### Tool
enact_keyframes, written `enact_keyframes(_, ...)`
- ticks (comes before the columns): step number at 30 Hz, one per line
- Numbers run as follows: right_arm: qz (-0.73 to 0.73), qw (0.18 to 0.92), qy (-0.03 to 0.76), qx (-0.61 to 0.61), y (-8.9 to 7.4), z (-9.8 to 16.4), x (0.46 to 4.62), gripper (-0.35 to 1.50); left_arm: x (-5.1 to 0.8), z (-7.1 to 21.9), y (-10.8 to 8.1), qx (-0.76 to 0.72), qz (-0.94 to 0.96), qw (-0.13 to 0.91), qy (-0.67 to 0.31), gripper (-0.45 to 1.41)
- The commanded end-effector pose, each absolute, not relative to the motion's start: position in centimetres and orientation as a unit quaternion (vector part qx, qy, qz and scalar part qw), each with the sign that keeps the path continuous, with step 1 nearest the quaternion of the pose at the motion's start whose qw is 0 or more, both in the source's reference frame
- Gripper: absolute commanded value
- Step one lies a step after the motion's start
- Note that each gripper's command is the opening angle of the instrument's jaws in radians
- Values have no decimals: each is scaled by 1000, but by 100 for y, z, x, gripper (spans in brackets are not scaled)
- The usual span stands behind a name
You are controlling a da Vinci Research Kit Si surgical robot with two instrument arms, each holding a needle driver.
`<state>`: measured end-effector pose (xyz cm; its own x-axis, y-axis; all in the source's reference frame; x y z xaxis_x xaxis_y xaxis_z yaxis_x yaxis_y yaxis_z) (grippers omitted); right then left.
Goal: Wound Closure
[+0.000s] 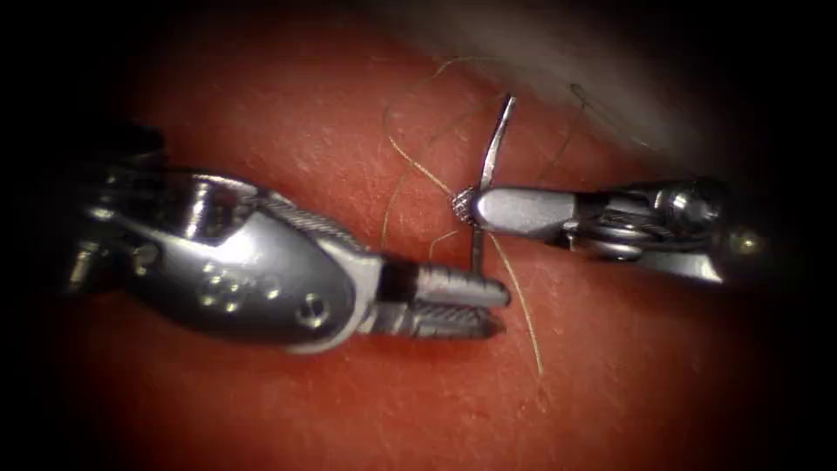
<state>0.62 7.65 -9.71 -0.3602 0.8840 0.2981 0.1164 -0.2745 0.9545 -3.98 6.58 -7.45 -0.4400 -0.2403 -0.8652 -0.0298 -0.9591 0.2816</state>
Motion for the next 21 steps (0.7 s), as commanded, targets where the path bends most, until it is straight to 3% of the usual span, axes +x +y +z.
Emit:
enact_keyframes(1,637,299,524,479,771,-969,70,120,-402,-739,656,526,-838,63,-128,-35)
enact_keyframes(5,640,291,521,483,774,-970,72,103,-402,-739,655,526,-838,63,-128,-35)
enact_keyframes(6,631,294,520,496,773,-970,73,39,-403,-739,655,526,-838,65,-129,-35)
enact_keyframes(7,622,297,517,507,772,-969,73,-10,-403,-739,655,526,-838,65,-129,-35)
enact_keyframes(8,614,316,523,500,771,-969,73,-35,-403,-739,655,525,-838,65,-130,-35)
enact_keyframes(9,610,362,519,476,767,-967,74,-35,-403,-739,655,525,-838,65,-130,-35)
enact_keyframes(15,606,374,519,472,762,-964,74,-35,-402,-740,657,528,-837,67,-127,-35)
enact_keyframes(16,597,391,530,458,762,-964,73,-35,-402,-741,658,538,-835,47,-107,22)
enact_keyframes(17,591,401,536,450,762,-963,72,-35,-402,-741,659,538,-837,26,-91,39)
enact_keyframes(21,558,451,566,405,763,-961,67,-35,-401,-748,666,544,-834,-91,-9,71)
